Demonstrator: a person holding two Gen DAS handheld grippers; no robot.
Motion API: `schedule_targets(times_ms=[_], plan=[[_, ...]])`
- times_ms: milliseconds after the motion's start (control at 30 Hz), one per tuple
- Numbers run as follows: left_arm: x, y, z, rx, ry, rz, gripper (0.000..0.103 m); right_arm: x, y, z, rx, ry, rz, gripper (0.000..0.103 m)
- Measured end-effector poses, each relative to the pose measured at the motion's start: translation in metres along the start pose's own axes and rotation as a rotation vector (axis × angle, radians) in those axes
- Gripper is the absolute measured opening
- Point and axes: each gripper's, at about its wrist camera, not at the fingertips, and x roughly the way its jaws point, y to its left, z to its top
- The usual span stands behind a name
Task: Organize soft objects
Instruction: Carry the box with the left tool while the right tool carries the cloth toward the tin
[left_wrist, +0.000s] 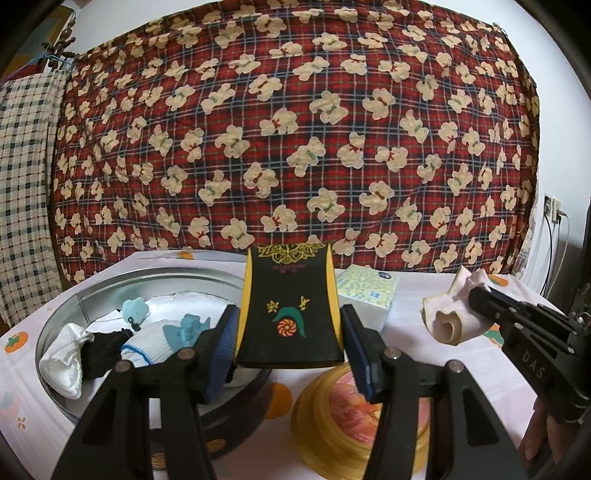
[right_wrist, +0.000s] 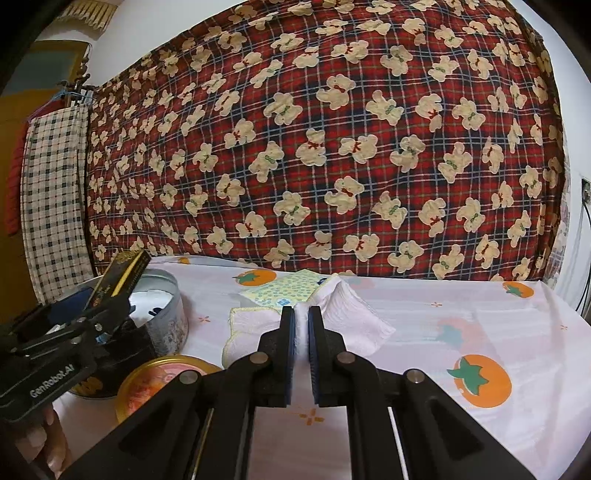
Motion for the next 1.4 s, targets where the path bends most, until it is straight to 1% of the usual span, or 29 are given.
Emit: schedule_targets(times_ms=[267,600,1133,1400], plan=[[0.005,0.006,-0.001,-0.002,0.02,0.007,0.055,0.001,0.015,0.0,-0.012,-0.003,0.023,0.008],[0.005,0.007,-0.001,-0.001,0.022,0.01,0.055,0.003,0.024,0.0,-0.021,-0.003,0.035,0.008],[0.002,0.032,-0.001,-0.014,0.017,0.03,0.055,0.008,0.045,0.0,-0.045,-0.003,0.063,0.008],[0.003,0.037,0.0,-0.016,0.017,0.032,0.055,0.009,0.055,0.0,-0.052,-0.005,0.081,0.008]])
